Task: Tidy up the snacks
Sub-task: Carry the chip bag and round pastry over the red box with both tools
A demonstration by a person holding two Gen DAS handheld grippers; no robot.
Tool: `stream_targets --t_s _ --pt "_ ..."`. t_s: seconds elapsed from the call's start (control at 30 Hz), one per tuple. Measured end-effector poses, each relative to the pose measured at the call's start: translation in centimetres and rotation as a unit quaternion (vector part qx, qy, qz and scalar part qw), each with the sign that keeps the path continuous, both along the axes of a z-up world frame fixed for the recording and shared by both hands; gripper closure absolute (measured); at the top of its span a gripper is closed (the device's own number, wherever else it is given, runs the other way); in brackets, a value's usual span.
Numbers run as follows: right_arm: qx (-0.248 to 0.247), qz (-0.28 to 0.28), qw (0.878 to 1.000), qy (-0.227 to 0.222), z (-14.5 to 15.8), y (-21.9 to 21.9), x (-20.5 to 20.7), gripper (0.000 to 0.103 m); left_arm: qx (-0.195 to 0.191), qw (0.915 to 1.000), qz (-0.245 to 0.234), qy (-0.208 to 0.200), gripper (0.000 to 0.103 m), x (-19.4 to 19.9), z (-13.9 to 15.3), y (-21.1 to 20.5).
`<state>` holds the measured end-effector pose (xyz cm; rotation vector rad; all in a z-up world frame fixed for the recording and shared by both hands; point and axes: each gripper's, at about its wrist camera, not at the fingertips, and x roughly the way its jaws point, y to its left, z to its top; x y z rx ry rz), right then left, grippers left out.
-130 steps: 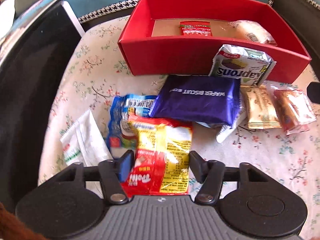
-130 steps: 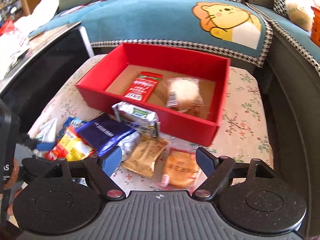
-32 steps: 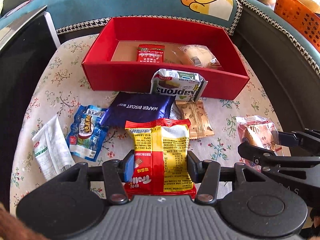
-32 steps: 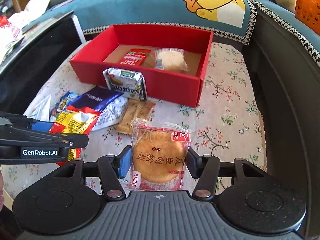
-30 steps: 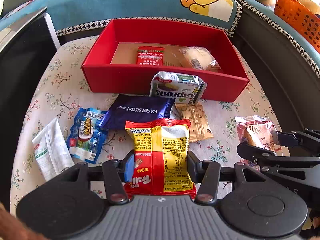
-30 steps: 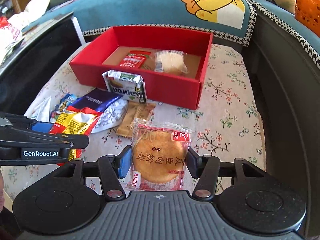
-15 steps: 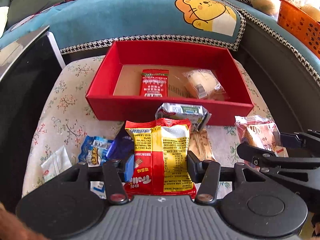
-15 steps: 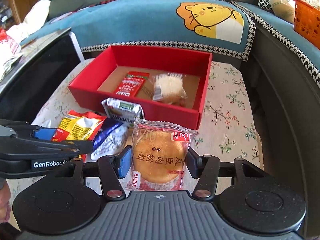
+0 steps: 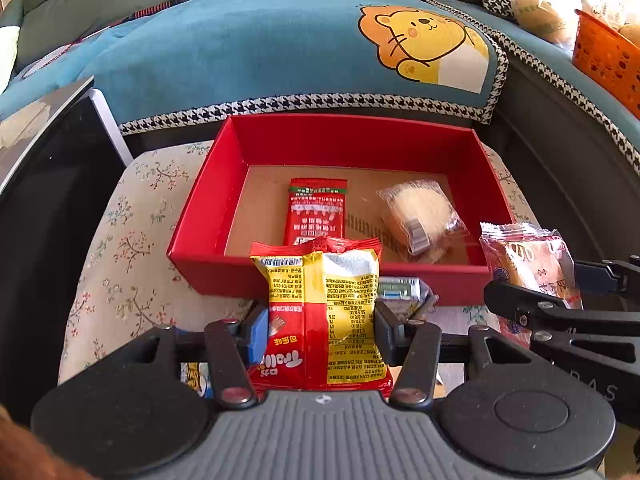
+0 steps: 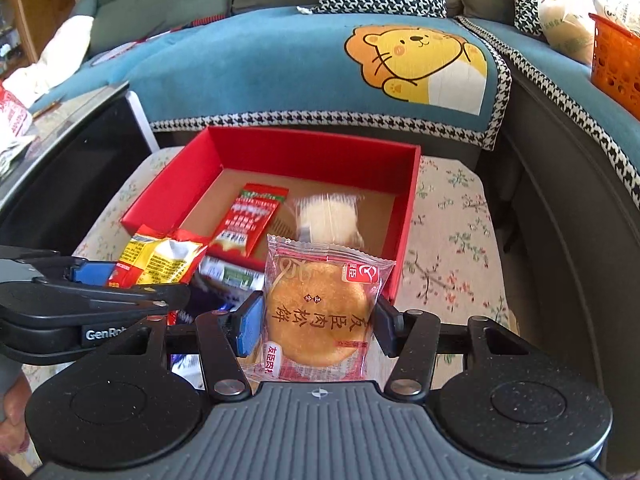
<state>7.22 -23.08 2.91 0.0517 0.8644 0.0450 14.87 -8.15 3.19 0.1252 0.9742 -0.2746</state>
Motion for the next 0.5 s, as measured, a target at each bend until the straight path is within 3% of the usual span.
stream_targets --t_s 0.5 --pt "-0.008 -0.014 1.000 -0.003 -0.3 -1.5 3.9 0.040 0.010 0.9997 0.018 -0.011 0.005 4.0 -0.5 -1.1"
